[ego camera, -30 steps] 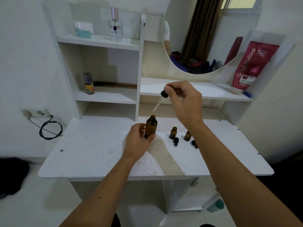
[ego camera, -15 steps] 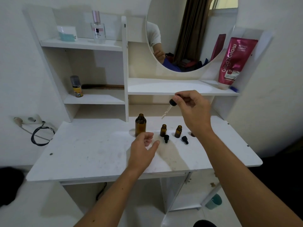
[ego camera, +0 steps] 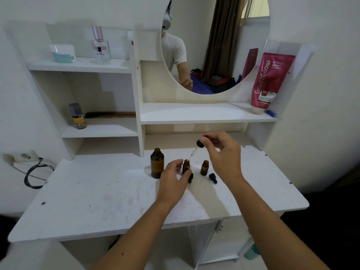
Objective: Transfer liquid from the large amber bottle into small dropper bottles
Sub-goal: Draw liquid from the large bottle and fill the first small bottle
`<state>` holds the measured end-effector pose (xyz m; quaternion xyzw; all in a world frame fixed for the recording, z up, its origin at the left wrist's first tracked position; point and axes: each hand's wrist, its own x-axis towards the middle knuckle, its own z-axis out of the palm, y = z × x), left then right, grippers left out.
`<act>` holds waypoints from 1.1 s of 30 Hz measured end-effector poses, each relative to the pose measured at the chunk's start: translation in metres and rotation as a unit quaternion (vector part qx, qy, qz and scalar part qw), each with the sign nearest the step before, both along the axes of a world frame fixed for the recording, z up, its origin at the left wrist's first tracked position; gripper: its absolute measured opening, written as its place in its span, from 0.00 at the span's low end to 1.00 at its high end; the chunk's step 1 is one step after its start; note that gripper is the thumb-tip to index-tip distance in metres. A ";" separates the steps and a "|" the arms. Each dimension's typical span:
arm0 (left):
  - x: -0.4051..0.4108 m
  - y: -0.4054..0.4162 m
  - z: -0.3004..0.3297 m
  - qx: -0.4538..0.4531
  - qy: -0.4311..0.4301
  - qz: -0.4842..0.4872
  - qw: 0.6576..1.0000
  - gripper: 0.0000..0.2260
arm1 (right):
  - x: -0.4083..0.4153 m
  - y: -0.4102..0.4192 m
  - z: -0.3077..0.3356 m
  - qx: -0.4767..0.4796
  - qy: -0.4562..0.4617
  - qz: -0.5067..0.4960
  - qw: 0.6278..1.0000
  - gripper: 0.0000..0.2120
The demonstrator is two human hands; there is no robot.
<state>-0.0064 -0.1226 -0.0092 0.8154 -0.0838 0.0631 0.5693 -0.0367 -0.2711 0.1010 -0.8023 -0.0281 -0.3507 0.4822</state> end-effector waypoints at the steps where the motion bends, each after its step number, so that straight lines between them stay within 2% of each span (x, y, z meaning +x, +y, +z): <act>1: 0.002 0.000 -0.001 0.000 -0.005 -0.002 1.000 0.21 | 0.001 0.001 -0.002 0.005 0.003 0.004 1.000 0.03; 8: 0.012 -0.001 -0.005 0.000 -0.028 -0.005 1.000 0.12 | 0.013 0.009 -0.015 -0.008 0.028 0.017 0.999 0.02; 15: 0.013 -0.001 -0.006 0.021 -0.032 0.004 0.999 0.12 | 0.017 0.011 -0.022 -0.003 0.033 0.006 0.999 0.04; 20: 0.012 -0.001 -0.006 0.024 -0.030 0.007 0.999 0.12 | 0.015 0.013 -0.022 0.019 0.046 0.025 0.998 0.01; 25: 0.012 -0.002 -0.005 0.013 -0.021 0.015 1.000 0.12 | 0.017 0.014 -0.020 0.007 0.052 0.018 0.998 0.05; 29: 0.011 -0.002 -0.003 0.016 -0.012 0.020 1.000 0.12 | 0.015 0.017 -0.013 0.014 0.040 0.024 0.999 0.01; 33: 0.008 -0.001 -0.002 0.019 0.000 0.033 0.999 0.17 | 0.009 0.017 -0.003 0.012 0.013 0.016 1.000 0.01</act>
